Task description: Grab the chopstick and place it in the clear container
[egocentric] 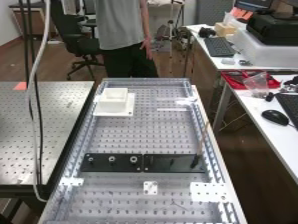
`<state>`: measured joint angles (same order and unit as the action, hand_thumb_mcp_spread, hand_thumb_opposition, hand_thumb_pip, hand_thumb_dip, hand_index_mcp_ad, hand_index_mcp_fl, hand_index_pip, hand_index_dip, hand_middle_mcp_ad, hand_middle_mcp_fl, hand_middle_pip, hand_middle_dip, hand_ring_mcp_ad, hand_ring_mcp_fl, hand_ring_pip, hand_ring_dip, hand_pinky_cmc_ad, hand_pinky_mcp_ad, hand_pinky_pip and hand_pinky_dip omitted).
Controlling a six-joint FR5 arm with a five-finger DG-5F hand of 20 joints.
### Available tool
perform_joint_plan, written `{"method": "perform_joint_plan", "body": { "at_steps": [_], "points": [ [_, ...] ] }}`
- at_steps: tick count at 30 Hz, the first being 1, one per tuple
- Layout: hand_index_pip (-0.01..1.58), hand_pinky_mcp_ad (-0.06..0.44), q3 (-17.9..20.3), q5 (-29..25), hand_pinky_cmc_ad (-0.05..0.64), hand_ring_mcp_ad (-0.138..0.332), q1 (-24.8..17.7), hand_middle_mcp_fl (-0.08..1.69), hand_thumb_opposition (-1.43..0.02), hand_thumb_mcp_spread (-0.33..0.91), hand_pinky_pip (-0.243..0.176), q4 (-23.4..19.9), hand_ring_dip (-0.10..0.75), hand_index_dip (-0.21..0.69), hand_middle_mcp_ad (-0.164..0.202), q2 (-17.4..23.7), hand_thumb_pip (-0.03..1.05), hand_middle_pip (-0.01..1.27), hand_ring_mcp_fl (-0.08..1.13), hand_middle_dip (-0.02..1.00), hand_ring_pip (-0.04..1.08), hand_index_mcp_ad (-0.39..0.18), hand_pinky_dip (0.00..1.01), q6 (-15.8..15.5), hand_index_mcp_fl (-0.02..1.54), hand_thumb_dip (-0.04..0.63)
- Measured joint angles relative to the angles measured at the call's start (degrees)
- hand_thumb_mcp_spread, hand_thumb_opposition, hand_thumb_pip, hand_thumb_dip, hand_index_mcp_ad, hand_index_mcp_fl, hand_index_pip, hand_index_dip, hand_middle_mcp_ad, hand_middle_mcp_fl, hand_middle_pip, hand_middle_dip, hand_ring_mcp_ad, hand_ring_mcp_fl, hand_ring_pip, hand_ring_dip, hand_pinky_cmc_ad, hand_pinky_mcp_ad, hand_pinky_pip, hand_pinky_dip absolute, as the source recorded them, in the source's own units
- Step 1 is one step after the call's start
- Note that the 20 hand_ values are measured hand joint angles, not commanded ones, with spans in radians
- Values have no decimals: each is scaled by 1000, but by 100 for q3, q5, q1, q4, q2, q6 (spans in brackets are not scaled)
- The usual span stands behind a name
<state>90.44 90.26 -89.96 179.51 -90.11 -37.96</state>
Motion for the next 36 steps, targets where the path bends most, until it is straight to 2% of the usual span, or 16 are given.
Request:
{"method": "perform_joint_plan", "body": {
  "at_steps": [2,5,7,8,9,10,11,12,13,16,18,21,24,27,29,36],
  "points": [
    [2,54,2,8,42,58,1,0,2,0,-10,-4,16,19,65,2,12,7,16,38,7,-23,17,-8,-7,7],
    [5,31,5,14,21,52,2,0,-16,9,-10,-7,16,19,49,3,16,3,16,38,10,-2,17,-19,-7,7],
    [2,51,5,18,49,58,2,-2,-148,40,-12,-10,16,3,49,3,131,24,12,38,12,16,35,-21,-7,7],
    [5,51,6,22,66,79,4,0,-206,52,-10,-15,16,3,49,4,171,38,16,42,26,24,47,-21,-7,7],
    [12,66,6,26,101,108,5,5,-293,65,-28,-18,16,-2,51,5,183,56,17,38,24,38,56,-23,-3,7],
    [24,101,8,37,150,143,7,0,-394,68,-37,-30,16,-3,54,6,188,66,14,38,23,45,63,-29,0,5],
    [24,119,10,43,162,171,7,3,-449,72,-40,-36,16,-3,59,6,190,73,12,38,40,54,73,-34,-3,9],
    [21,150,11,40,197,185,7,3,-508,73,-58,-37,16,-9,66,6,197,75,16,38,42,61,73,-35,-5,3],
    [37,168,11,16,211,202,4,0,-557,68,-58,-40,16,-12,77,7,211,75,16,40,44,75,89,-37,0,7],
    [51,201,11,6,267,237,-1,0,-634,73,-99,-49,16,-24,106,12,222,98,19,38,56,96,138,-45,0,5],
    [56,201,13,10,283,232,-1,2,-667,72,-113,-54,16,-24,115,16,222,105,31,42,59,108,145,-45,7,5],
    [56,215,19,6,279,251,-6,3,-682,72,-110,-57,16,-24,136,20,234,106,49,42,72,126,152,-37,9,3],
    [56,215,39,-3,291,253,-3,2,-712,72,-124,-71,16,-33,138,19,230,119,47,38,70,133,152,-7,5,7],
    [63,223,94,11,295,248,14,3,-728,72,-126,-115,16,-33,140,-6,234,122,65,42,70,134,152,100,7,7],
    [63,234,164,9,298,265,26,3,-728,72,-126,-179,16,-33,141,-43,234,122,63,38,70,138,152,199,7,7],
    [70,230,432,-27,312,265,60,3,-726,68,-138,-534,16,-33,152,-149,234,120,63,38,70,140,152,491,10,2]
  ]
}}
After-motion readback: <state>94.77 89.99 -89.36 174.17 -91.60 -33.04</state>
